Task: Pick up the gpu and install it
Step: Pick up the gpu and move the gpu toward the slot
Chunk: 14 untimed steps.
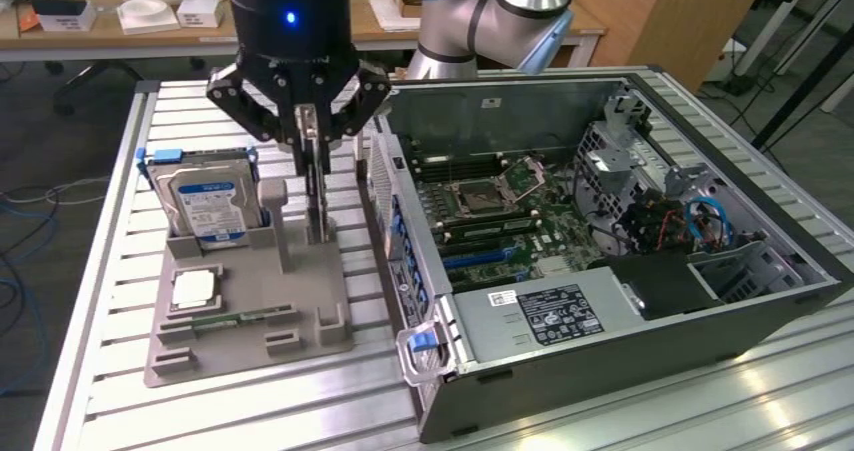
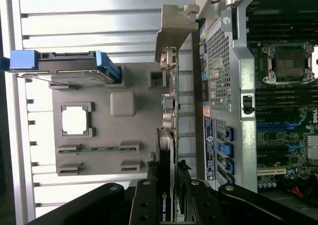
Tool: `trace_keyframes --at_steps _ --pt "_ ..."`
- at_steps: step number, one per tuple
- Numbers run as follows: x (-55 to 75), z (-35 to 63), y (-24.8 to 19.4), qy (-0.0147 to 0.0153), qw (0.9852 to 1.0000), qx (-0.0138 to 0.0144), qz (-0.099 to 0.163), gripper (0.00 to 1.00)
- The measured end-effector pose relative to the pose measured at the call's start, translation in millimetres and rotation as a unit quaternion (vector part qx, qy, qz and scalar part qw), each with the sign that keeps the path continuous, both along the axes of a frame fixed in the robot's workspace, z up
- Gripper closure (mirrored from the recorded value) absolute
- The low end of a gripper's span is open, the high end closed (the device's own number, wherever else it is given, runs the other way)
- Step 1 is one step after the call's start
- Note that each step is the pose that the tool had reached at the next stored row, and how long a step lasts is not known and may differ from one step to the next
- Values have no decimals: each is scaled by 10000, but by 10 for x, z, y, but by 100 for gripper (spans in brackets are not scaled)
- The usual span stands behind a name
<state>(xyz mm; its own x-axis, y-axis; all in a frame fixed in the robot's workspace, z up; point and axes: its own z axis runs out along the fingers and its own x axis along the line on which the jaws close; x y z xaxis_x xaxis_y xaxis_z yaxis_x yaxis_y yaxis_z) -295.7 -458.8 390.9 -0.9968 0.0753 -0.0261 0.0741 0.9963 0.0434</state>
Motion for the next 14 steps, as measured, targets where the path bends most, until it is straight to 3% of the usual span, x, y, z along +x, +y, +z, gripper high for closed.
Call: trace_keyframes --at_steps 8,14 --pt "0 297 0 1 10000 -1 0 74" --pt "0 333 0 0 10000 0 0 74"
